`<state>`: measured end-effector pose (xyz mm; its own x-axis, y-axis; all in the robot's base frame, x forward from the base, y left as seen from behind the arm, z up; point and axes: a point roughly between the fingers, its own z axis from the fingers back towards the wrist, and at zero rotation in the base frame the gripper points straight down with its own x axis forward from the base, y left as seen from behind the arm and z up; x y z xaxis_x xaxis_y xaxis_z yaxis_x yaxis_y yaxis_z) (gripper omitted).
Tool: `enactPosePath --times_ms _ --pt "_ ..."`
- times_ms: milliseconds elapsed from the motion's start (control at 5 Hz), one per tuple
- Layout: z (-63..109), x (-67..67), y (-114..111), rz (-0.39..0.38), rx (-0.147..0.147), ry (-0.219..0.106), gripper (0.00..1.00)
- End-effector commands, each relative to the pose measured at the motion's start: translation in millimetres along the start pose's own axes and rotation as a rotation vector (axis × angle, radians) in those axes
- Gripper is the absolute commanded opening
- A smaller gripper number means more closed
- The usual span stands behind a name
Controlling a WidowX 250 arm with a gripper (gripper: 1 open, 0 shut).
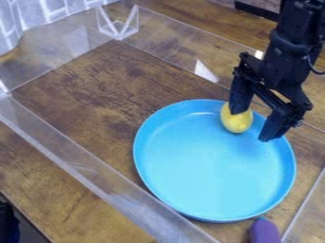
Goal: Put the purple eggplant on the blue tray
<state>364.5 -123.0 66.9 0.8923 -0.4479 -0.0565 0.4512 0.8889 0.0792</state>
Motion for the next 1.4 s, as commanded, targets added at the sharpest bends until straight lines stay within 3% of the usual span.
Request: enactPosePath --times_ms 0,400,1000,1200 --pt "21.2 10.3 -12 -0.026 -0.002 -0.065 1.00" --pt "10.8 2.6 -37 -0.070 -0.015 -0.061 1.00" --pt "-11.4 9.8 -61 -0.186 -0.036 -0.055 1.00" --pt "-20.0 -4.6 -73 -0.241 -0.047 -0.045 1.00"
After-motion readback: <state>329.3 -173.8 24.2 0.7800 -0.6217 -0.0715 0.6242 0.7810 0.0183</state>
